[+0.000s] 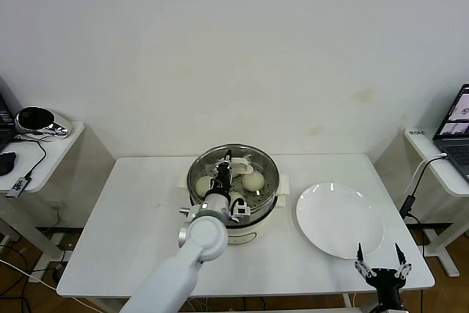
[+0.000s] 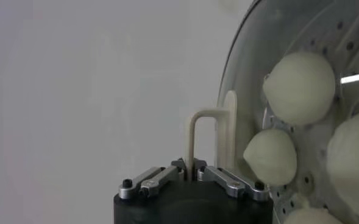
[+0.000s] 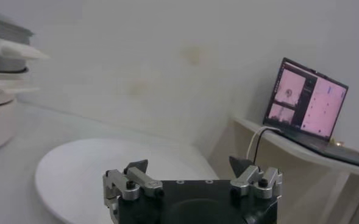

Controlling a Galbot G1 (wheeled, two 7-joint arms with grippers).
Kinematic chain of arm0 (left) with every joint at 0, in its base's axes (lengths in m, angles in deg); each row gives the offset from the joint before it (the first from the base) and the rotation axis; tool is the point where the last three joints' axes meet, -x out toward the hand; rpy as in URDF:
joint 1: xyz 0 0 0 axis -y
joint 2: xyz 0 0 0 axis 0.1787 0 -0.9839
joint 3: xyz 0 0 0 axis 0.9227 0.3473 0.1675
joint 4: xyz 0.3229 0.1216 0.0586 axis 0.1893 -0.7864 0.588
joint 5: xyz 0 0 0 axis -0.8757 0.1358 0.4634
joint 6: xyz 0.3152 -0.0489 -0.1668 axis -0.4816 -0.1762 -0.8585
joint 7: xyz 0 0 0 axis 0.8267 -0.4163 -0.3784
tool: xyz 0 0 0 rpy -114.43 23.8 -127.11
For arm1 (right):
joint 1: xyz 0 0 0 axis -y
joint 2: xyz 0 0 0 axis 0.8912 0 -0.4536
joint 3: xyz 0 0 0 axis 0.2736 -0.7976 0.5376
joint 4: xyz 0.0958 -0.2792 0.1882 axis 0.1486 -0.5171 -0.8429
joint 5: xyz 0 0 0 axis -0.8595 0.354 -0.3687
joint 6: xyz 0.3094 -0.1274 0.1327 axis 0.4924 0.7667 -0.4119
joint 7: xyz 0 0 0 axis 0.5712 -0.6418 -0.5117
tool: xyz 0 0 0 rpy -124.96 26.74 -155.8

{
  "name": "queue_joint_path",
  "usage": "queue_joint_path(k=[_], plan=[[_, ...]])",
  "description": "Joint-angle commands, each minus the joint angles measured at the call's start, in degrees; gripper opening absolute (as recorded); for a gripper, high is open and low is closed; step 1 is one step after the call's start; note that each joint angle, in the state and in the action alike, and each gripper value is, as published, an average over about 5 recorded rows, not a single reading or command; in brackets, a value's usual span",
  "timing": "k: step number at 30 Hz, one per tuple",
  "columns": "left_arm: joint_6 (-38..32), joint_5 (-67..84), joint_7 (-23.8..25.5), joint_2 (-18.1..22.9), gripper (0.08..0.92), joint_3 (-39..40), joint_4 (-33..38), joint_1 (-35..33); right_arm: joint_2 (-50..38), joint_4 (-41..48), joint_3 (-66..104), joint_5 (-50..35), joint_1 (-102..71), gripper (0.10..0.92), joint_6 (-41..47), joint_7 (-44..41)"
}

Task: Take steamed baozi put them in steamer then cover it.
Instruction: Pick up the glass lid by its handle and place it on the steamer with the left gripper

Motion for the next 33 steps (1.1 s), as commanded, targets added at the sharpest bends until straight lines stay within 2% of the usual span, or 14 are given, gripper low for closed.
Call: queue_joint_path(k=[1, 18, 21, 25, 29, 33], plan=[[-0.1, -0.4, -0.1, 0.3, 0.146, 0.0, -0.3, -0.3, 0.0, 0.1, 0.0, 0.1, 0.0, 0.823, -0.1, 0.0], [-0.4, -0.3, -1.0, 0.9, 0.15, -1.1, -0.3, -1.4, 0.1, 0.1, -0.3, 0.3, 0.0, 0.823, -0.2, -0.1], [-0.4, -0.1, -0.9, 0.3, 0.198, -1.8, 2.0, -2.5, 0.1, 0.1, -0.5, 0.4, 0.1, 0.823, -0.2, -0.1], [-0.6, 0.6, -1.1, -0.8, 0.314, -2.8, 7.4, -5.8, 0.2, 0.3, -0.7, 0.7, 0.1, 0.823, -0.3, -0.1], [-1.2, 4.2, -3.0, -3.0, 0.427, -4.1, 15.7, -12.5, 0.1, 0.2, -0.8, 0.8, 0.0, 0.823, -0.4, -0.1], [-3.6, 14.6, -7.8, -6.3, 0.54, -7.8, 26.1, -21.3, -0.1, 0.2, -0.7, 0.7, 0.0, 0.823, -0.5, -0.1]])
